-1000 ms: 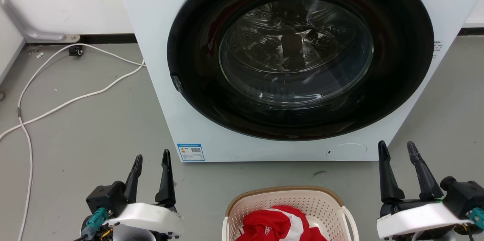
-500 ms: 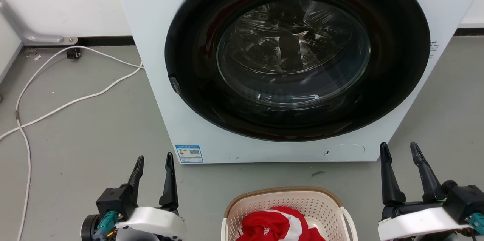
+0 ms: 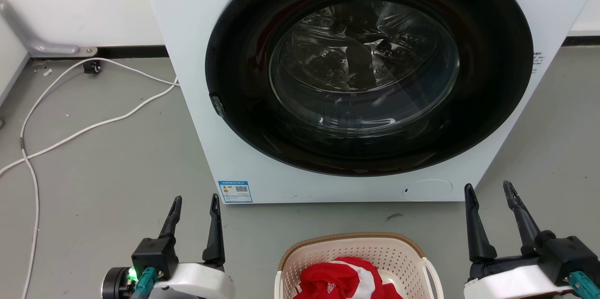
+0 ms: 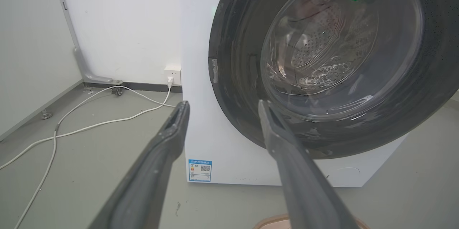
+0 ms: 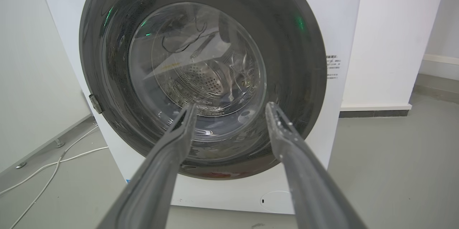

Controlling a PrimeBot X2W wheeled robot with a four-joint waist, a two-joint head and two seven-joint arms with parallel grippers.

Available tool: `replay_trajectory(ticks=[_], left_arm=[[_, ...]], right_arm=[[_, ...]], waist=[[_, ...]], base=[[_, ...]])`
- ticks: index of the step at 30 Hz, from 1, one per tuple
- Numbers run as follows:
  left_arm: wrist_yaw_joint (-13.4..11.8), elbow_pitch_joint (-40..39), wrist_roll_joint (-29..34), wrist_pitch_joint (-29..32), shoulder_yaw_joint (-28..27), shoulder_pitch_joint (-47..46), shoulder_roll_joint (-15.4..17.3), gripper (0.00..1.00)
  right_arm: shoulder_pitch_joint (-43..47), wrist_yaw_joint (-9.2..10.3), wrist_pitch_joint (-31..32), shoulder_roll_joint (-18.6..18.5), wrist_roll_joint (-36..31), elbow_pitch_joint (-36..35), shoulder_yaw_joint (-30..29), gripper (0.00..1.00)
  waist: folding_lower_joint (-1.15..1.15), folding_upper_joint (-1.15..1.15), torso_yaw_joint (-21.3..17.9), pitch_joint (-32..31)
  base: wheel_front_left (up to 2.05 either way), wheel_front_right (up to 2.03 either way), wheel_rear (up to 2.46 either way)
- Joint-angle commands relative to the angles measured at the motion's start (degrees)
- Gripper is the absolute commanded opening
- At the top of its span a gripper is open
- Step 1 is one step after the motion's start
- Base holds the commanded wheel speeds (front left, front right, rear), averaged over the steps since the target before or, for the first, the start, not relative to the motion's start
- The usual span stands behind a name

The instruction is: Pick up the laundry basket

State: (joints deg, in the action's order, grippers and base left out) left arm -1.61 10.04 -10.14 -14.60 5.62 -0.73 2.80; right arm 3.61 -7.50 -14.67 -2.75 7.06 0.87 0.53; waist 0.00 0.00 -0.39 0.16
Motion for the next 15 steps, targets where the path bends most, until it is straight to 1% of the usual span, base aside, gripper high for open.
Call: replay_trajectory(ticks=[1, 3, 15], left_arm=[[-0.3, 0.2, 1.3, -0.5, 0.3, 0.6, 0.1, 1.00], [-0.4, 0.3, 1.9, -0.7, 0.4, 0.7, 0.2, 1.00], [-0.1, 0.5, 0.8, -0.6, 0.1, 0.8, 0.2, 1.00]], right_arm=[[0.9, 0.02, -0.5, -0.2, -1.3, 0.1, 0.1, 1.00], [1.0, 0.02, -0.7, -0.2, -1.9, 0.1, 0.1, 1.00], [1.1, 0.02, -0.5, -0.2, 0.5, 1.3, 0.2, 1.00]], waist=[[0.00, 0.00, 0.1, -0.1], [0.00, 0.00, 0.2, -0.1], [0.00, 0.00, 0.3, 0.3]], base=[[0.00, 0.00, 0.00], [0.00, 0.00, 0.00], [0.00, 0.00, 0.00]])
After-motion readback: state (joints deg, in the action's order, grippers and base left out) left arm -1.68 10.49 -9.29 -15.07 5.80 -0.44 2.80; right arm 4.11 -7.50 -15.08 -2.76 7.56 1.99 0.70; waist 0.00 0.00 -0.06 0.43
